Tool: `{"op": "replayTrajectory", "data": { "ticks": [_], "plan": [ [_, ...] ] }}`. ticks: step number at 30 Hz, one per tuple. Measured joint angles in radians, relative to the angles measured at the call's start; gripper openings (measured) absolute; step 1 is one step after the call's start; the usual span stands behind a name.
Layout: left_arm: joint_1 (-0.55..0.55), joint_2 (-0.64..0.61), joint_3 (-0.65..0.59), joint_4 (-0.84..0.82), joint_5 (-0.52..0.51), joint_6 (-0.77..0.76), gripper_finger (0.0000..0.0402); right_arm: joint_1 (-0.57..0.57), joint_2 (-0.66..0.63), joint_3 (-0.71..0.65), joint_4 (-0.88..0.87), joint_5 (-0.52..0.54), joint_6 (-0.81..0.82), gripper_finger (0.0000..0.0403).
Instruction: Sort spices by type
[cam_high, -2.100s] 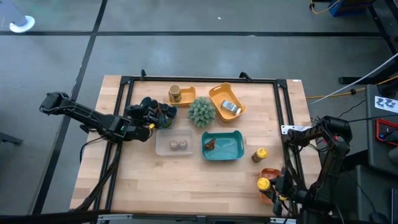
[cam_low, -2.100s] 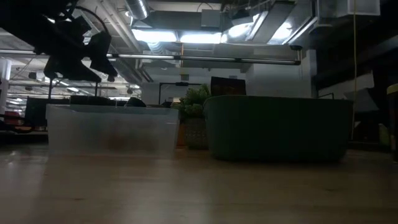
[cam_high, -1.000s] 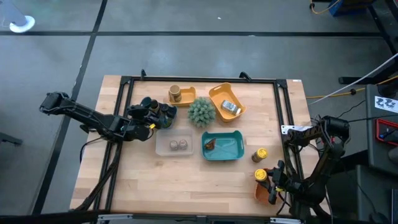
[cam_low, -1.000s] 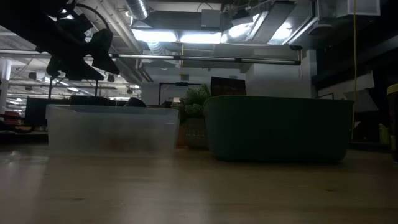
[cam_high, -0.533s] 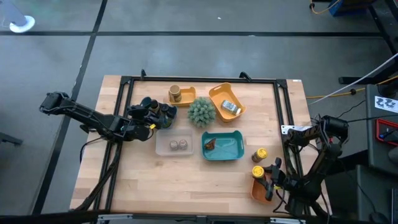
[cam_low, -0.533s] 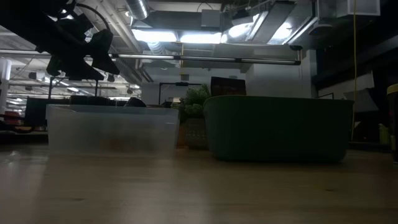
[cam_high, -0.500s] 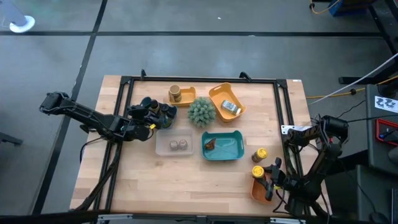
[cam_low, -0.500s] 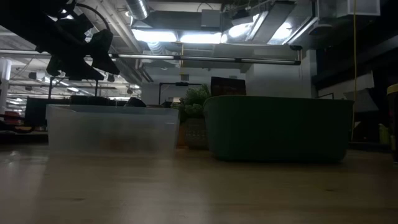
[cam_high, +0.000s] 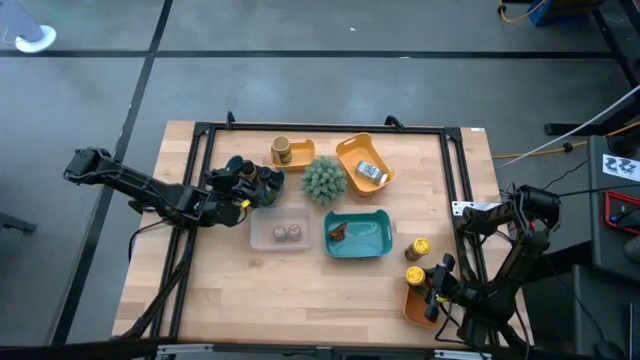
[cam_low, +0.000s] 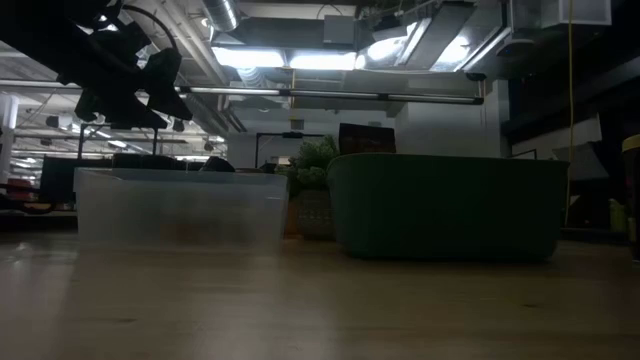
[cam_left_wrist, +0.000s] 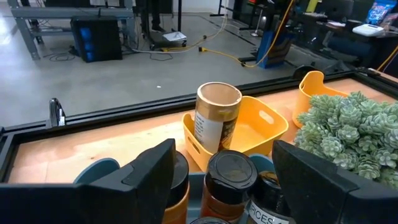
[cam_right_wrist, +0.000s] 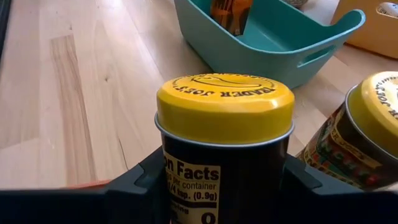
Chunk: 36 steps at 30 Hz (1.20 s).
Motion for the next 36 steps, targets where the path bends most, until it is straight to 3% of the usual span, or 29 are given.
{"op": "replayTrajectory", "data": {
  "ticks": [20,30,36],
  "plan": [
    [0.0,0.0,0.0,0.0,0.0,0.018,0.0251,0.0,0.0,0.0,0.005,0.0,0.0,0.0188],
    [0.0,0.0,0.0,0.0,0.0,0.021,0.0251,0.0,-0.002,0.0,0.005,-0.061,0.0,0.0263],
    [0.0,0.0,0.0,0.001,0.0,0.018,0.0251,0.0,-0.002,0.0,0.004,-0.135,-0.001,0.0284]
  ]
}}
